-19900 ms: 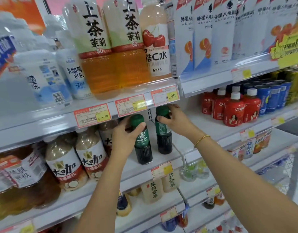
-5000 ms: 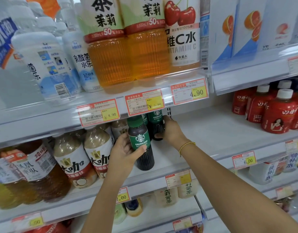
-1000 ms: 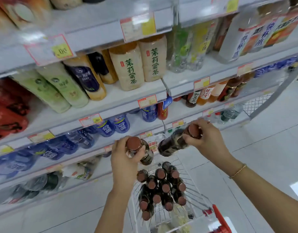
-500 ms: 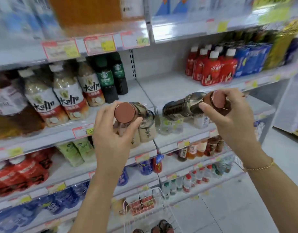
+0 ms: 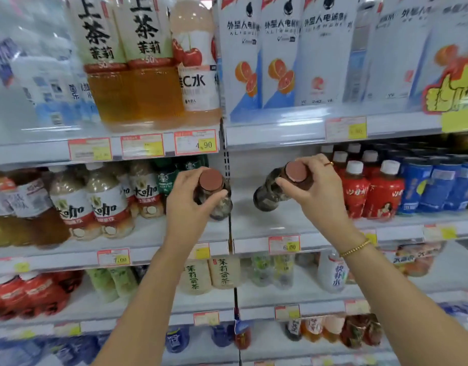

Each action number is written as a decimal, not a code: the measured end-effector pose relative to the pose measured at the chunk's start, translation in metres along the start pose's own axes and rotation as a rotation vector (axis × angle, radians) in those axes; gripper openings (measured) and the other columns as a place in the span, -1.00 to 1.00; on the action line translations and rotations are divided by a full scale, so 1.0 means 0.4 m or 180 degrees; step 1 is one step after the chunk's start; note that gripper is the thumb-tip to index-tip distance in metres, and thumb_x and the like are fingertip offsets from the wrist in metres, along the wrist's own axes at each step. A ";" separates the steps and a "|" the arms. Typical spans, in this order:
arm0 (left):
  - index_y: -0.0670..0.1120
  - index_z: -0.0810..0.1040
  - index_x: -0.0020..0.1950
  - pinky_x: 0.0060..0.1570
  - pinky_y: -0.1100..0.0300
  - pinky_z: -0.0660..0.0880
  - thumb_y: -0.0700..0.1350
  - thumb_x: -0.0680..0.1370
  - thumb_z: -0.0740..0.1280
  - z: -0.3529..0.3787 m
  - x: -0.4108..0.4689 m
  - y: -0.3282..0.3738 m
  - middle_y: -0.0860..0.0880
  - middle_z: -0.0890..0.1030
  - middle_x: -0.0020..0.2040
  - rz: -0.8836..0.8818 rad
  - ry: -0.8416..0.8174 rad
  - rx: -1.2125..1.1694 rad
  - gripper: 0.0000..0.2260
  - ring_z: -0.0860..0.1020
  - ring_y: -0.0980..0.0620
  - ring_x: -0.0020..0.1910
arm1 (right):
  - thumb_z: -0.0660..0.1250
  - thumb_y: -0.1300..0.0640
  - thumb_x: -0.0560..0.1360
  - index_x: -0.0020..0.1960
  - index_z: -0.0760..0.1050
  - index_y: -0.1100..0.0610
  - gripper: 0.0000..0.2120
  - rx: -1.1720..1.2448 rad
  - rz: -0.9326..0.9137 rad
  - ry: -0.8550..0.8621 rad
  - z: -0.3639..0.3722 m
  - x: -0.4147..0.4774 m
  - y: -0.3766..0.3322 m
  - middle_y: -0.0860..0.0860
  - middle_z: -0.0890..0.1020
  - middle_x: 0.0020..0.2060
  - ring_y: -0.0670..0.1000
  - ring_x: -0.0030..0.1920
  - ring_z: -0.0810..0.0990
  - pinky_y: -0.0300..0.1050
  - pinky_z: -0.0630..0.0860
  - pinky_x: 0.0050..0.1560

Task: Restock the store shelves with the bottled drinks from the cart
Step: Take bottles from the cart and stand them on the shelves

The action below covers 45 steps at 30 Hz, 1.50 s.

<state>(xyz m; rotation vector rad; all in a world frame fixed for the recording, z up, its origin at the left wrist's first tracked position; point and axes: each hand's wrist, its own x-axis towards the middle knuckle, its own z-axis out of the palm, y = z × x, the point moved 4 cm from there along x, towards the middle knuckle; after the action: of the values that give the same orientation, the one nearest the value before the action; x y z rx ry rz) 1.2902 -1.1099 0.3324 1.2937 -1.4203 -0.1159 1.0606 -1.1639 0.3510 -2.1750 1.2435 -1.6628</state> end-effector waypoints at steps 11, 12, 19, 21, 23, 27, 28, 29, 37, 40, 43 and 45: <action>0.05 0.53 0.04 0.01 0.35 0.45 -0.14 0.46 0.42 0.102 0.175 -0.025 0.13 0.61 -0.01 -0.0797 -0.0409 -0.0796 -0.80 0.58 0.25 -0.04 | 0.47 0.09 0.38 -0.09 0.51 0.03 -0.83 0.1335 0.0971 -0.0490 0.194 0.158 0.054 -0.10 0.61 -0.22 -0.27 -0.23 0.55 -0.50 0.39 -0.25; 0.09 0.52 0.05 0.10 0.24 0.46 -0.10 0.47 0.41 0.119 0.180 -0.042 0.13 0.60 0.02 -0.0869 -0.0492 -0.0718 -0.80 0.57 0.18 0.02 | 0.46 0.06 0.40 -0.05 0.51 0.04 -0.81 0.1369 0.1099 -0.0676 0.225 0.162 0.065 -0.09 0.62 -0.17 -0.17 -0.17 0.57 -0.48 0.40 -0.25; -0.01 0.44 0.28 0.18 0.07 0.52 -0.18 0.41 0.47 0.160 0.161 -0.118 0.06 0.61 0.12 -0.0931 -0.0698 -0.0977 -0.53 0.59 0.12 0.08 | 0.46 0.05 0.39 0.11 0.43 0.03 -0.65 0.1618 0.1067 -0.1067 0.260 0.137 0.123 -0.15 0.60 -0.08 -0.25 -0.11 0.59 -0.34 0.46 -0.10; 0.02 0.35 0.36 0.13 0.21 0.52 -0.18 0.34 0.53 0.170 0.130 -0.139 0.14 0.56 0.12 -0.0985 -0.0803 -0.0716 -0.35 0.56 0.22 0.07 | 0.49 0.11 0.36 0.23 0.33 0.05 -0.48 0.1367 0.1034 -0.1396 0.258 0.098 0.151 -0.10 0.56 0.02 -0.16 0.01 0.55 -0.35 0.43 -0.06; -0.02 0.37 0.29 0.10 0.14 0.53 -0.08 0.29 0.56 0.184 0.088 -0.171 0.05 0.54 0.14 -0.1134 -0.0690 0.0003 -0.36 0.56 0.11 0.06 | 0.49 0.13 0.36 0.31 0.32 0.08 -0.41 0.0924 0.1087 -0.1742 0.260 0.047 0.175 -0.04 0.53 0.08 -0.09 0.05 0.51 -0.41 0.39 -0.12; -0.13 0.47 0.13 0.01 0.06 0.53 -0.07 0.31 0.55 0.208 0.039 -0.196 -0.01 0.60 -0.01 -0.1270 -0.0341 0.0383 -0.53 0.56 0.00 -0.02 | 0.50 0.09 0.35 0.26 0.43 0.14 -0.47 0.0258 0.1086 -0.1722 0.261 0.018 0.200 0.05 0.59 0.12 -0.08 -0.01 0.48 -0.26 0.37 -0.06; -0.15 0.48 0.12 -0.02 0.11 0.52 -0.10 0.33 0.54 0.212 0.042 -0.198 0.02 0.57 -0.07 -0.1297 -0.0299 0.0334 -0.56 0.55 0.03 -0.07 | 0.51 0.07 0.34 0.24 0.45 0.15 -0.48 0.0180 0.1058 -0.1656 0.267 0.023 0.198 0.06 0.61 0.10 -0.06 -0.02 0.50 -0.24 0.37 -0.06; -0.16 0.49 0.12 -0.06 0.16 0.49 -0.13 0.34 0.53 0.216 0.049 -0.199 0.04 0.56 -0.10 -0.1326 -0.0244 0.0287 -0.59 0.53 0.05 -0.10 | 0.52 0.06 0.33 0.21 0.46 0.15 -0.49 0.0108 0.1027 -0.1578 0.276 0.031 0.197 0.06 0.62 0.08 -0.03 -0.02 0.53 -0.22 0.39 -0.07; -0.25 0.54 0.11 -0.02 -0.03 0.59 -0.32 0.36 0.48 0.284 0.165 -0.310 -0.16 0.64 -0.01 -0.2101 0.0488 -0.0824 -0.65 0.62 -0.14 -0.07 | 0.49 0.11 0.36 0.18 0.43 0.26 -0.52 0.0197 0.1184 -0.1136 0.429 0.131 0.234 0.15 0.64 0.05 0.09 0.04 0.61 -0.29 0.39 -0.16; -0.24 0.47 0.18 -0.01 -0.12 0.58 -0.26 0.32 0.53 0.317 0.190 -0.341 -0.23 0.61 0.08 -0.2235 0.0529 -0.0886 -0.53 0.61 -0.18 0.00 | 0.46 0.12 0.39 0.19 0.43 0.25 -0.55 0.0175 0.1284 -0.1103 0.480 0.159 0.234 0.15 0.63 0.06 0.08 0.02 0.60 -0.31 0.35 -0.18; -0.21 0.49 0.15 0.00 -0.16 0.57 -0.19 0.29 0.55 0.321 0.179 -0.347 -0.22 0.62 0.06 -0.2208 0.0519 -0.0960 -0.51 0.61 -0.20 0.01 | 0.43 0.09 0.39 0.18 0.42 0.23 -0.57 -0.0050 0.1285 -0.1211 0.501 0.178 0.230 0.13 0.62 0.08 0.12 0.08 0.59 -0.27 0.33 -0.17; -0.20 0.50 0.12 -0.05 -0.19 0.58 -0.12 0.21 0.55 0.312 0.171 -0.347 -0.23 0.63 0.03 -0.2201 0.0389 -0.1059 -0.46 0.62 -0.24 0.00 | 0.44 0.05 0.38 0.16 0.42 0.21 -0.56 -0.0199 0.1228 -0.1270 0.497 0.180 0.234 0.11 0.62 0.07 0.11 0.06 0.59 -0.26 0.30 -0.19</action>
<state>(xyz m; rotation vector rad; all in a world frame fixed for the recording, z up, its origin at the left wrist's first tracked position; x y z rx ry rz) 1.2997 -1.2844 0.2374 1.4263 -0.7590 -0.6935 1.1851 -1.3442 0.2768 -1.9983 1.4805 -0.9984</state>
